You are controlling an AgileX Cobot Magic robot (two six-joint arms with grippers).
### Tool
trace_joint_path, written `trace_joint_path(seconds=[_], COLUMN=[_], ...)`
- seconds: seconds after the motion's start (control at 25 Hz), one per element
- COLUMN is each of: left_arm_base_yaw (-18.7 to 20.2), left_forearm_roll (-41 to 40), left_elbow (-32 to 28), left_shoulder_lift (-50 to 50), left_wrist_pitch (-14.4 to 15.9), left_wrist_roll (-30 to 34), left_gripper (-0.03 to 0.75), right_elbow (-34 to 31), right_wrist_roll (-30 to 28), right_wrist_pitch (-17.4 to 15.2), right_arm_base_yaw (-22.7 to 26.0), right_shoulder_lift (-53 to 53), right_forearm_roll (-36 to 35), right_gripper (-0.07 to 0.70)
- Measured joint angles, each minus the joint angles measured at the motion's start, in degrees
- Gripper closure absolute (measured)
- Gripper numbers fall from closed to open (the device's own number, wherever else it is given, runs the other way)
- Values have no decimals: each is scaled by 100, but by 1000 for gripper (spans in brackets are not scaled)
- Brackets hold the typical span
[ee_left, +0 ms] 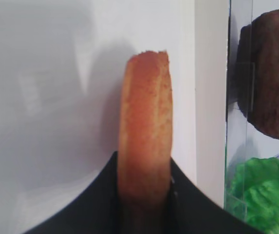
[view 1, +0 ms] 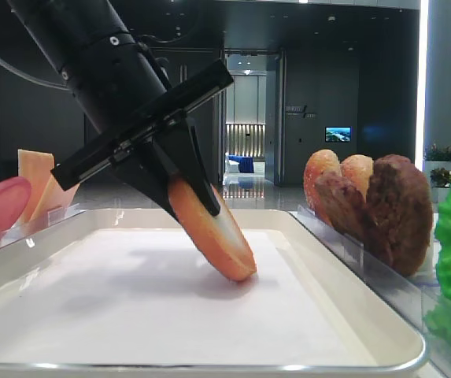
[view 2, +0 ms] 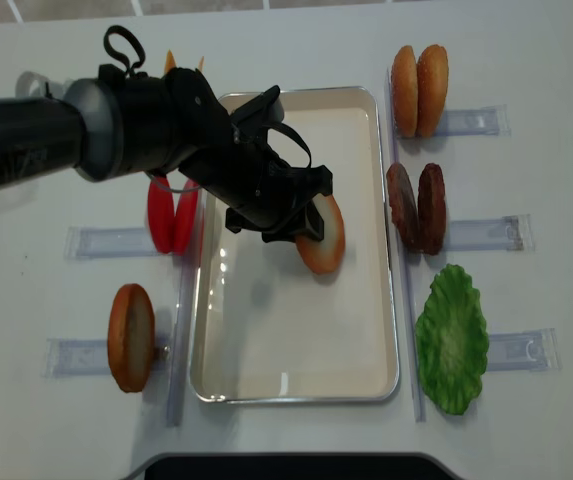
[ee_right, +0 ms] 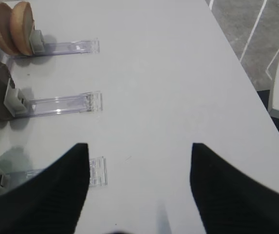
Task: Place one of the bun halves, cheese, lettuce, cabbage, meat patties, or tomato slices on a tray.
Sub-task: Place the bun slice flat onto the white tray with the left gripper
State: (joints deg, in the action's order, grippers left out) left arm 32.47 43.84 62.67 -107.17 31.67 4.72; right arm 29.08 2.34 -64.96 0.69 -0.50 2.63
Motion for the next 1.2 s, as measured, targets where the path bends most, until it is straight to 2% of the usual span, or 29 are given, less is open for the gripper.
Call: trace_joint_path(seconds=[0.16,0.4,0.48,0.64,0.76,0.92,1.12,1.2], left_arm_base_yaw=[0,0,0,-59,-228,-519,-574,-574], left_forearm_roll=[-87,-902,-1029,-1203,-1310,-1987,-2299,-2499], left_elbow=[0,13,13,7,7,7,63,253], left_shoulder_lift=[0,0,0,0,87,611,1384,1468], left_wrist_pitch=[60,247,360,719,1071,1555,1694,1922], left_wrist_roll=[-55,-782,-831,-849,-881,-1320,-1601,-1737], left_gripper=[579,557,480,264,188,167,165,165], right_elbow=[0,0,0,0,0,0,0,0], right_wrist_roll=[0,0,0,0,0,0,0,0], right_wrist_pitch=[0,0,0,0,0,0,0,0], right_arm_base_yaw=[0,0,0,0,0,0,0,0], right_shoulder_lift=[0,0,0,0,0,0,0,0], right_forearm_roll=[0,0,0,0,0,0,0,0], right_gripper=[202,202,202,202,202,202,202,202])
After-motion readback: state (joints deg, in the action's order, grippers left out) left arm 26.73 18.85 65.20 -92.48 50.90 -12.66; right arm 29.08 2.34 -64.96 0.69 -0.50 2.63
